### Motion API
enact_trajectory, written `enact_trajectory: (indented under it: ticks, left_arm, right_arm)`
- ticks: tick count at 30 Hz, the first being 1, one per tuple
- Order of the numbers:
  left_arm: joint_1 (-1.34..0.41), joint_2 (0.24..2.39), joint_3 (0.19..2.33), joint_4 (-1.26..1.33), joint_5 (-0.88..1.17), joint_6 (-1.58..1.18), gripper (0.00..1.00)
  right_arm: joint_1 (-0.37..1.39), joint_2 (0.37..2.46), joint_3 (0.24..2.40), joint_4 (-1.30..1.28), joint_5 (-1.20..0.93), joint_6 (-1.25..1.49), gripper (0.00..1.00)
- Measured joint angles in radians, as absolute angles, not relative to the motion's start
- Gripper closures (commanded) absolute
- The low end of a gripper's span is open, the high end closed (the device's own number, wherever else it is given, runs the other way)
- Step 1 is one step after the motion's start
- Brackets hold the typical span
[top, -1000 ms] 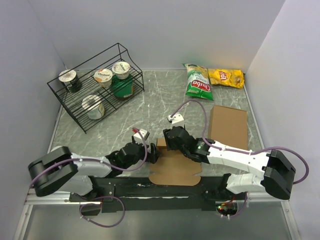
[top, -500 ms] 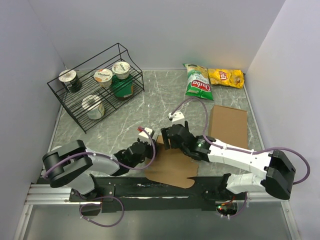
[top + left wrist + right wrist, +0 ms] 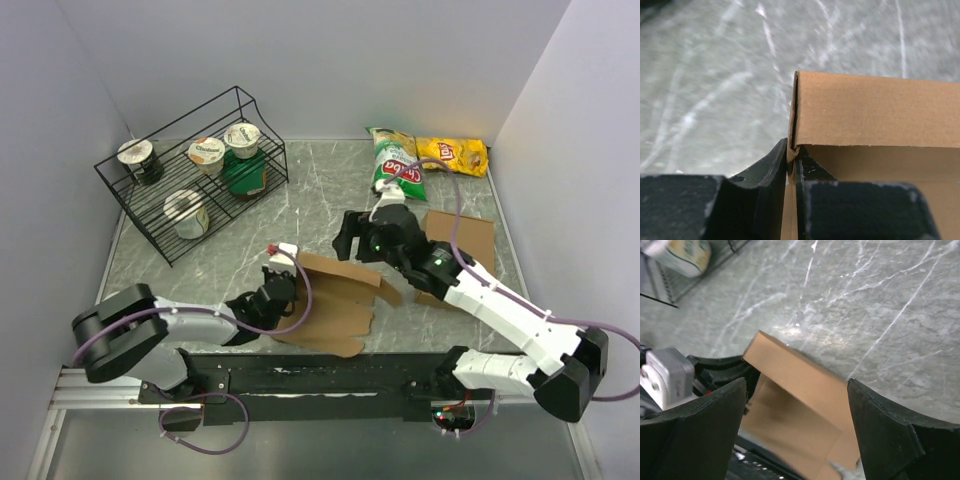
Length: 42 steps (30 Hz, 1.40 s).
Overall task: Fold the paper box
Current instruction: Fold the paper box at the center of the board.
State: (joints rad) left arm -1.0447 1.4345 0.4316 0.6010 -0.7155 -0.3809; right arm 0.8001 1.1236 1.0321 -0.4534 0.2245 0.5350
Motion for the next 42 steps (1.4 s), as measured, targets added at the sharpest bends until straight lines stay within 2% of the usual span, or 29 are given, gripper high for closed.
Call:
enact_trajectory:
  ticks: [6,12,19,28,42]
  left_arm:
    - [-0.931,1.321,0.437,0.543,-0.727,-0.352,0.84]
    - [-0.884,1.28,0.419,0.555,-0.728,-0.322,0.85]
    - [-0.87,1.311,0.393,0.562,-0.731,-0.308,0.86]
    - [-0.869,1.372,0.393,0.564,-0.731,-0.311,0.87]
    - [-0.867,1.391,0.393,0.564,-0.73,-0.328,0.87]
  right_arm:
    - [0.729,1.087,1.053,-0.457,0.064,0.606,0.13]
    - [0.605,1.097,1.017,-0.398,-0.077,0.674,0.19]
    - [0.559,1.236,0.989,-0.302,-0.189,0.719,0.23]
    - [0.559,1.374,0.986,-0.269,-0.186,0.736,0.24]
    - [0.56,1.393,0.907,-0.192,-0.142,0.77,0.24]
